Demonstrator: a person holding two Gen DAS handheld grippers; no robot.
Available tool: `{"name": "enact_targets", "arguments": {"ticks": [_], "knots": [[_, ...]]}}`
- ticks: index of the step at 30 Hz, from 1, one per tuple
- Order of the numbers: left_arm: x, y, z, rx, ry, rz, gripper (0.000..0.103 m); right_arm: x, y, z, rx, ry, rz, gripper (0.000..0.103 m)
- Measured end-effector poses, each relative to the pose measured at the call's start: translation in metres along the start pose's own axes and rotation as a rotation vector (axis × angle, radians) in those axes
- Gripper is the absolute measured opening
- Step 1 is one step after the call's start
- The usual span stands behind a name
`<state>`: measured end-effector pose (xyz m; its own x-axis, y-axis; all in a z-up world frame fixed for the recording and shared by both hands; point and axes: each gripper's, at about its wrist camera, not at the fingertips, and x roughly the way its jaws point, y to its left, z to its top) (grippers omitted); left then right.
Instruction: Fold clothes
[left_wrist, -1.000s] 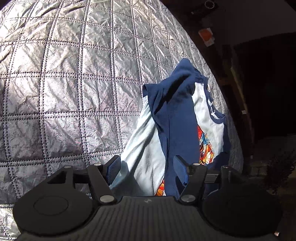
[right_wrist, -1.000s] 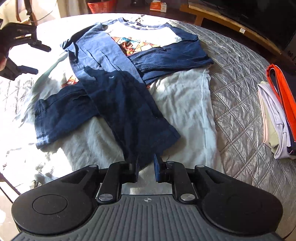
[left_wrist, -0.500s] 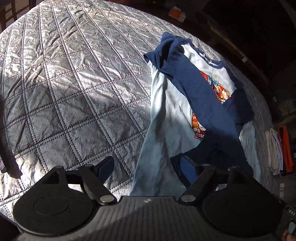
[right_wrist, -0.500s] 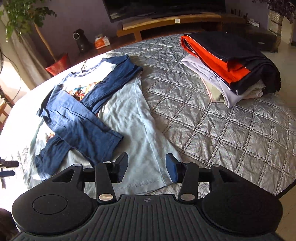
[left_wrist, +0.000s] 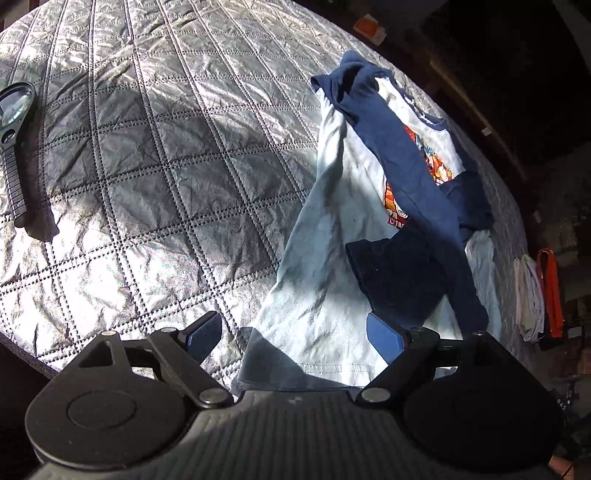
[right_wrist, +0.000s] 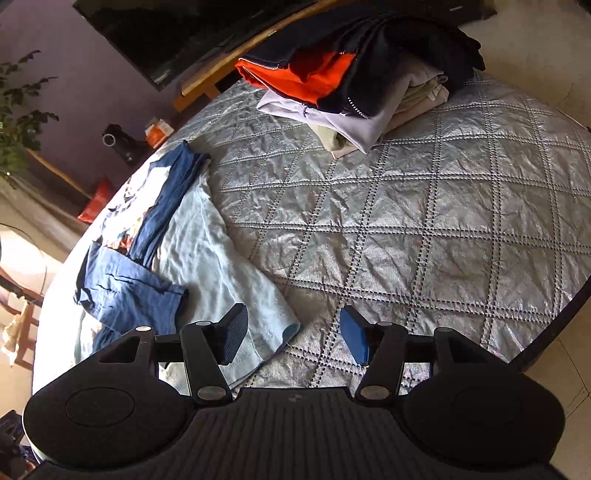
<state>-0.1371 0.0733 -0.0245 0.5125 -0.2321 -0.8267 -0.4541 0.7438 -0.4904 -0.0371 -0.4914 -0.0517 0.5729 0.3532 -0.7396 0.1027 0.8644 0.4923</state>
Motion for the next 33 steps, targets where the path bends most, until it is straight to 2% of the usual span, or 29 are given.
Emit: {"name": "enact_targets", "arguments": {"ticks": [7, 11, 12, 15, 18, 21, 26, 28, 31, 32, 33], "knots": [[0.006, 0.008, -0.005, -0.094, 0.025, -0.035, 0.088, 0.01, -0.004, 0.002, -0.02, 0.017, 0.051, 0.063], [0.014, 0.008, -0.012, -0.109, 0.046, -0.057, 0.09, 0.015, -0.007, 0.003, -0.023, 0.024, 0.084, 0.064], [0.016, 0.007, -0.014, -0.112, 0.05, -0.062, 0.096, 0.015, -0.008, 0.001, -0.016, 0.02, 0.098, 0.064], [0.018, 0.007, -0.017, -0.139, 0.031, -0.071, 0.101, 0.016, -0.012, -0.002, 0.006, 0.01, 0.139, 0.066], [0.017, 0.013, -0.017, -0.216, 0.017, -0.091, 0.101, 0.016, -0.016, -0.006, 0.028, -0.001, 0.181, 0.066], [0.017, 0.023, -0.018, -0.308, 0.026, -0.143, 0.1, 0.019, -0.017, -0.008, 0.034, 0.004, 0.197, 0.063], [0.017, 0.019, -0.022, -0.306, 0.011, -0.141, 0.097, 0.026, -0.017, -0.01, 0.073, 0.013, 0.22, 0.052], [0.016, 0.02, -0.022, -0.323, 0.001, -0.139, 0.095, 0.029, -0.017, -0.011, 0.092, 0.015, 0.236, 0.052], [0.014, 0.022, -0.023, -0.326, -0.009, -0.122, 0.078, 0.032, -0.019, -0.013, 0.119, 0.001, 0.248, 0.052], [0.017, 0.023, -0.023, -0.329, 0.01, -0.125, 0.049, 0.032, -0.02, -0.014, 0.13, -0.006, 0.252, 0.051], [0.018, 0.024, -0.024, -0.337, 0.012, -0.12, 0.036, 0.033, -0.021, -0.016, 0.139, -0.013, 0.257, 0.051]]}}
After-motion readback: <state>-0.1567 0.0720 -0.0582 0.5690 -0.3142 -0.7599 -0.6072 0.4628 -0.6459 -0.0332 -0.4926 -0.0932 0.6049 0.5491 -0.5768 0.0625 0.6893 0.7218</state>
